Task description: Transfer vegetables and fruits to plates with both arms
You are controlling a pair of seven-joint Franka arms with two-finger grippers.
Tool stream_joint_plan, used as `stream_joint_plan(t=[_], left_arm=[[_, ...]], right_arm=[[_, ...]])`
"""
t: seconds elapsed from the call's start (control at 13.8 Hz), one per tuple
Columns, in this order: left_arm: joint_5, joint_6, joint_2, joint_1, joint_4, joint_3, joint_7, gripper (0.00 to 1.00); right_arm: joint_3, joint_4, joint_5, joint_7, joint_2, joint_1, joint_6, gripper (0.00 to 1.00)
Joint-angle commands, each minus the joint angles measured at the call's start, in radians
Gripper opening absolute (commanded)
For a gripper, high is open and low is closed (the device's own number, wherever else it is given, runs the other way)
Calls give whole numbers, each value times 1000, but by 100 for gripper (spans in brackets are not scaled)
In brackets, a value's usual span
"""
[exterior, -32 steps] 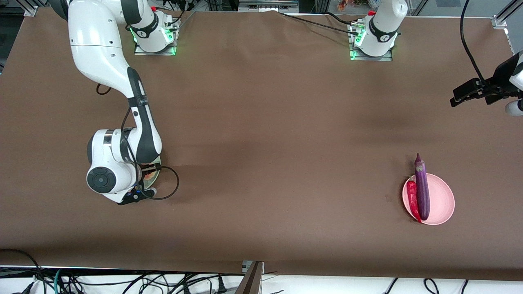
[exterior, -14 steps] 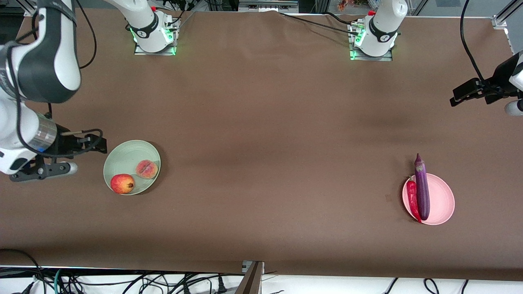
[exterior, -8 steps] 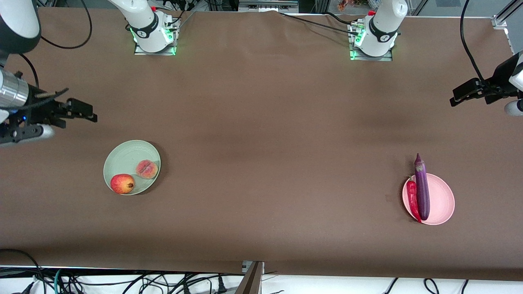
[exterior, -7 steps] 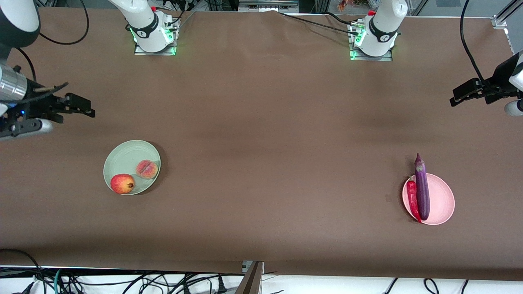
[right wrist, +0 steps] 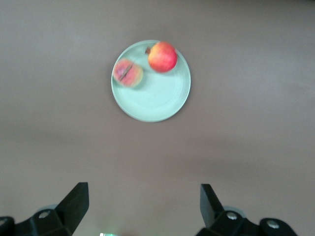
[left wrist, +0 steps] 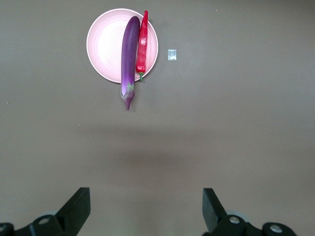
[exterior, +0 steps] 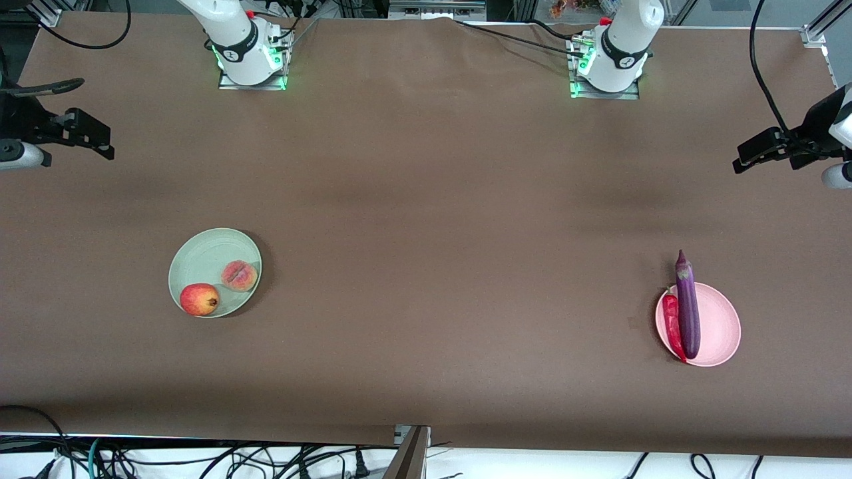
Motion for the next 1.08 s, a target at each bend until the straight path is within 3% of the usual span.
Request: stream_joint_plan(t=[0.0,0.29,1.01], left_arm=[[-4,7,-12,-1,-14,1,12,100],[-4,8,-12,0,-14,2,12,100],[-4,7,-12,0,-14,2,12,100]], right_arm=[[37,-27,-17,57,-11,-22,-33,100],[30,42,-16,43,51,-19,-31,100],[35,43,-18,54,52,-13,-26,100]])
